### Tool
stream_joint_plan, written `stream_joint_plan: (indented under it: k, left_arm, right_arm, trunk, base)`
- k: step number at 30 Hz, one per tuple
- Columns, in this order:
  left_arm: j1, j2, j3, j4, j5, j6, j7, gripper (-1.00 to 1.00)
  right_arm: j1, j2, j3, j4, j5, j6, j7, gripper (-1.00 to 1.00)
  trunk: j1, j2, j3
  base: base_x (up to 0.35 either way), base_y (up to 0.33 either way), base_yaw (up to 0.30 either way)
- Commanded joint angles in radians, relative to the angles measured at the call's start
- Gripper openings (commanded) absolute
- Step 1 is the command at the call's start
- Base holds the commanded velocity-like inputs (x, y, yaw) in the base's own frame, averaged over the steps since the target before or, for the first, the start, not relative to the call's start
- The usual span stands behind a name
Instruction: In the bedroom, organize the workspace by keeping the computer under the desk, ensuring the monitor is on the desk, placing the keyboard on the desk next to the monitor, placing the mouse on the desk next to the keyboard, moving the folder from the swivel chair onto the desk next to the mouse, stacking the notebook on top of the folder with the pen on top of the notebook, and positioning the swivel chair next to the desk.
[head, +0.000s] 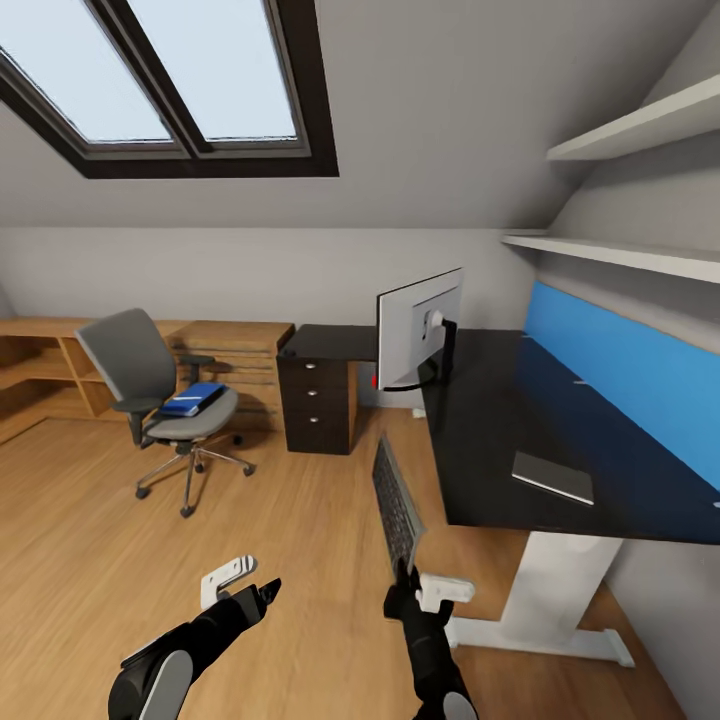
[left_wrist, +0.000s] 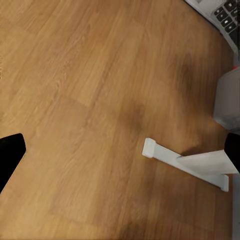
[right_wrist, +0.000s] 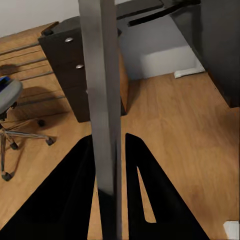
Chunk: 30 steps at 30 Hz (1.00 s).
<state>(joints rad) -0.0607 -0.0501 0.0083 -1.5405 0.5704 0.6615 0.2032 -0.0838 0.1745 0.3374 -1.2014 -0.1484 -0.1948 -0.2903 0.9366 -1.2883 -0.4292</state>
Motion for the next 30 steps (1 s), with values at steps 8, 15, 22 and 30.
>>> stream_joint_plan:
  k: [8, 15, 22, 30]
  left_arm:
    - [-0.001, 0.000, 0.001, -0.001, 0.009, 0.004, 0.007, 1.00]
    - [-0.001, 0.000, 0.001, -0.001, 0.010, 0.004, 0.008, 1.00]
    - [-0.001, 0.000, 0.001, -0.001, 0.011, 0.004, 0.008, 1.00]
    - [-0.001, 0.000, 0.001, -0.001, 0.010, 0.004, 0.008, 1.00]
  right_arm:
    - [-0.002, 0.000, 0.044, 0.048, -0.008, -0.148, -0.002, -1.00]
    - [-0.002, 0.000, 0.098, 0.052, 0.012, 0.006, -0.006, -1.00]
    - [-0.007, 0.000, 0.101, 0.049, 0.041, 0.156, -0.032, -1.00]
    - [-0.015, 0.000, 0.100, -0.018, 0.000, 0.366, -0.118, -1.00]
  trunk:
    - [0.000, -0.001, -0.001]
    - [0.000, -0.001, -0.001]
    - [0.000, -0.001, -0.001]
    - [0.000, -0.001, -0.001]
  base:
    - [0.218, 0.189, 0.000]
    - [0.129, 0.106, 0.000]
    - [0.007, 0.005, 0.000]
    - [0.000, 0.000, 0.000]
